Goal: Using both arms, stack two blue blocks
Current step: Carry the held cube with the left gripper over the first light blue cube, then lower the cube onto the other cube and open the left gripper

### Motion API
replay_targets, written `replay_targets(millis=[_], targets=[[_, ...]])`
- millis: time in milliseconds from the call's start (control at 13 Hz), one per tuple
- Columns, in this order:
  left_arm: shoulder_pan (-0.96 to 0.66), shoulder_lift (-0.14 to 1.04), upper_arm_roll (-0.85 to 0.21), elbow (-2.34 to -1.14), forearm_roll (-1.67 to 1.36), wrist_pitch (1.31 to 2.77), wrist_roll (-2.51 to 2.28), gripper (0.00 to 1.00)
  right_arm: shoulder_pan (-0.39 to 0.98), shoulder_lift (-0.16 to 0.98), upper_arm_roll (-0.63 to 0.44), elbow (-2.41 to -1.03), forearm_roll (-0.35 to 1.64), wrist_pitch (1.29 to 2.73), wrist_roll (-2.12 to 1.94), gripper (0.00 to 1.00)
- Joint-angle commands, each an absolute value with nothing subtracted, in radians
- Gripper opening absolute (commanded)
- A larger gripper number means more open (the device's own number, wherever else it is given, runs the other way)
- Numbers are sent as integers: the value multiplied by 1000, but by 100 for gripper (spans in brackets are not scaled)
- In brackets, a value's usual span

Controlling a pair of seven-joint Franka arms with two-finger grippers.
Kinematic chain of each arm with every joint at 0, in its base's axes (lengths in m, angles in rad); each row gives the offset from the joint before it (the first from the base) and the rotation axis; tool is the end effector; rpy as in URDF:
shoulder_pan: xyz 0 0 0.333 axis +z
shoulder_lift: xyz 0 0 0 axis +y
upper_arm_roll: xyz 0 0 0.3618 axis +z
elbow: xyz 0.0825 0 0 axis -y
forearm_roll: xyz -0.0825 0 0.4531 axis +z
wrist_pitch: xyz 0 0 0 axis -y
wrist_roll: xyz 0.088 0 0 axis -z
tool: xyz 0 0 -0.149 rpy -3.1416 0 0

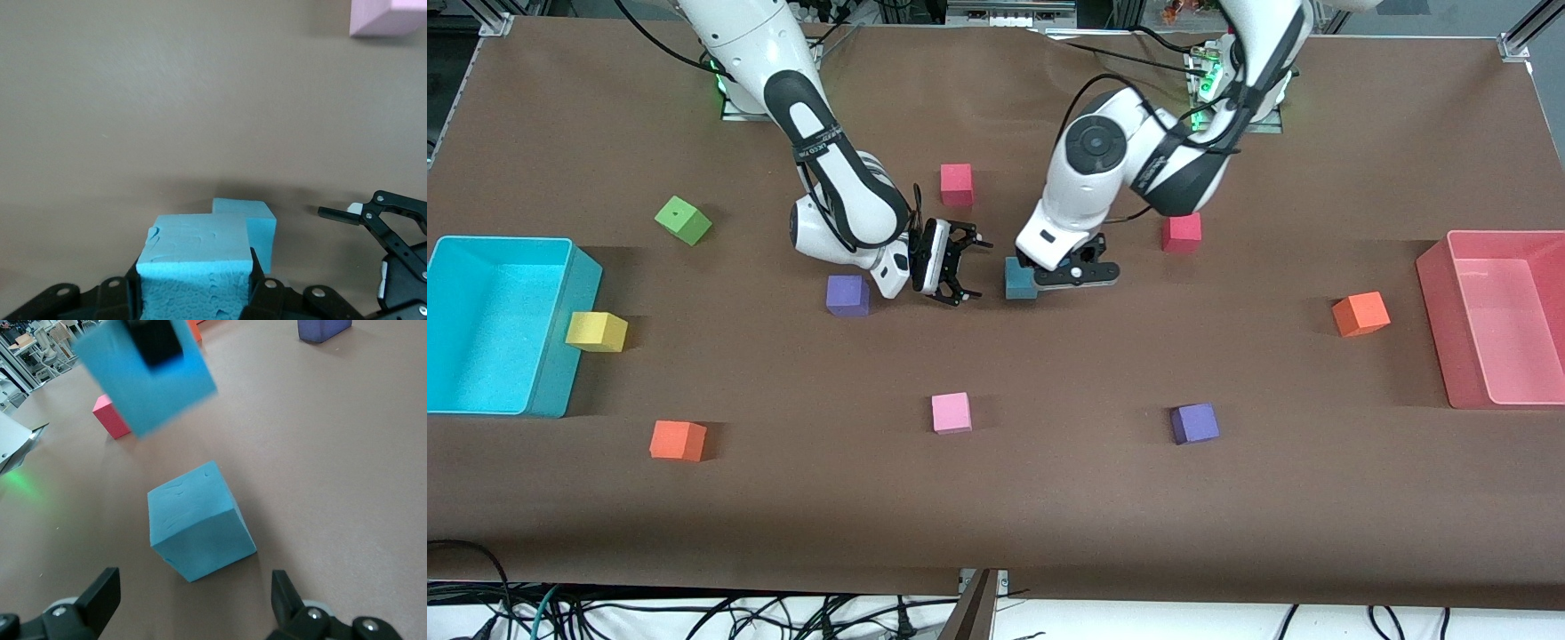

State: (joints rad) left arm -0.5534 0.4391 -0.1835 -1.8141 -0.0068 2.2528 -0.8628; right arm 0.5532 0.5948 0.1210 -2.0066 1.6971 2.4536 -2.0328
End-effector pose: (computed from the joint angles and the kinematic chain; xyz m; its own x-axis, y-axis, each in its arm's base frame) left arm 0.5378 -0.4797 0.2596 0.9877 0.1450 -0.0592 0.1484 -0.9872 0.0582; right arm 0.5034 0.4388 0.1000 0.4076 0.5381 0.7378 0.9125 -0.2081 -0.3523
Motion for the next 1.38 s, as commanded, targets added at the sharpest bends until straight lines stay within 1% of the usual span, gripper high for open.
replay_targets(millis=[0, 383, 536, 1150, 1226, 1303], targets=[[-593, 500, -160, -1743, -12, 2233, -905, 0, 538, 591, 135, -2014, 1720, 2447, -2065, 100], [-612, 528, -158, -1732, -14, 2235, -960, 0, 538, 591, 135, -2016, 1720, 2447, -2065, 100], [-626, 549, -156, -1710, -11, 2235, -977, 0, 538, 591, 137, -2016, 1720, 2447, -2065, 100], [-647, 572, -149, -1700, -8, 2235, -997, 0, 538, 591, 135, -2016, 1720, 2447, -2065, 100], [-647, 578, -147, -1700, -8, 2235, -994, 7, 538, 591, 135, -2016, 1721, 2447, -2063, 100], [-647, 581, -138, -1700, -8, 2235, -989, 41, 538, 591, 137, -2016, 1721, 2447, -2063, 100]])
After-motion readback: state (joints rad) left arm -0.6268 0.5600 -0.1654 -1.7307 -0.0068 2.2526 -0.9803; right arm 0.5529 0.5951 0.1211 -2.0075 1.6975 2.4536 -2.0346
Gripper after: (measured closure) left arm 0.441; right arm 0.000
